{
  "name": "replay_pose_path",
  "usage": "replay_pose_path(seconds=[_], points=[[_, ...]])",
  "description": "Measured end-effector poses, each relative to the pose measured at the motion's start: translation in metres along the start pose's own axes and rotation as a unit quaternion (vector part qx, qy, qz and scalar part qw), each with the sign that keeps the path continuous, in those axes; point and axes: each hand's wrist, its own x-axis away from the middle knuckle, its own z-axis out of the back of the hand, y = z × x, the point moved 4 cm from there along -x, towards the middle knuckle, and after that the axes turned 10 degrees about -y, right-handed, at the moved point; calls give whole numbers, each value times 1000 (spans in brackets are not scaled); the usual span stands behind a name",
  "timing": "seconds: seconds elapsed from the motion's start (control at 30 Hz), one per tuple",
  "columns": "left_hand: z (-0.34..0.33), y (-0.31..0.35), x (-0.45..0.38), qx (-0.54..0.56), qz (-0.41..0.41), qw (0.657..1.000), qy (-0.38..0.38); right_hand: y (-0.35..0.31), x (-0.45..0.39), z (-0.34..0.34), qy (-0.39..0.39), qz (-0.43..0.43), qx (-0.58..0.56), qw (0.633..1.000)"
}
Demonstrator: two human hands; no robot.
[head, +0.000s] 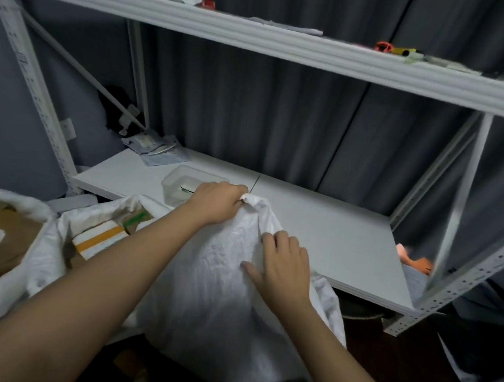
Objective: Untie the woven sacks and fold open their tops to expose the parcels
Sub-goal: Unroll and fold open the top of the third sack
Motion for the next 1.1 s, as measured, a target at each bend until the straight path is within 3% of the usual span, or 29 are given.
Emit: replay_pose_path(seconds=[0.1,0.2,0.33,0.4,0.47,0.57,0.63,0.67,0.73,0.8,0.83,0.87,0.93,1.0,1.03,1.07,1.1], points=[[-2,3,2,-13,1,1000,-14,16,11,-28,-67,-61,52,995],[5,-3,11,-19,11,1000,-7,38,5,-14,-83,-62,-32,994],[20,-23,25,5,-2,1000,28,72,-41,69,-250,75,-194,946],[25,-23,29,27,-33,997,61,90,-78,115,-232,66,-207,948],[25,-25,25,69,-44,995,51,94,-103,131,-174,58,-149,972],[25,-25,20,240,-42,966,-86,86,-107,111,-103,80,-156,979],[28,-16,19,259,-54,957,-120,85,-97,96,-73,111,-189,973],[31,-11,19,240,-54,963,-112,86,-93,94,-51,124,-198,971],[36,-6,16,97,-41,994,-16,85,-89,95,-8,162,-168,972],[43,-7,19,-87,-42,981,168,81,-82,97,15,211,-61,975],[42,-7,25,-112,-57,968,218,78,-76,96,30,256,30,966],[39,-9,26,-108,-67,966,227,78,-73,92,65,304,109,944],[34,-11,25,32,-68,993,89,86,-73,86,92,343,158,921],[29,-8,19,86,-66,993,-40,80,-75,87,26,335,129,933],[26,-4,18,31,-77,995,-46,75,-76,89,-36,295,108,949],[25,-4,15,-71,-76,995,2,67,-77,91,-91,251,73,961],[29,-4,17,-168,-89,975,112,63,-78,90,-152,198,34,968]])
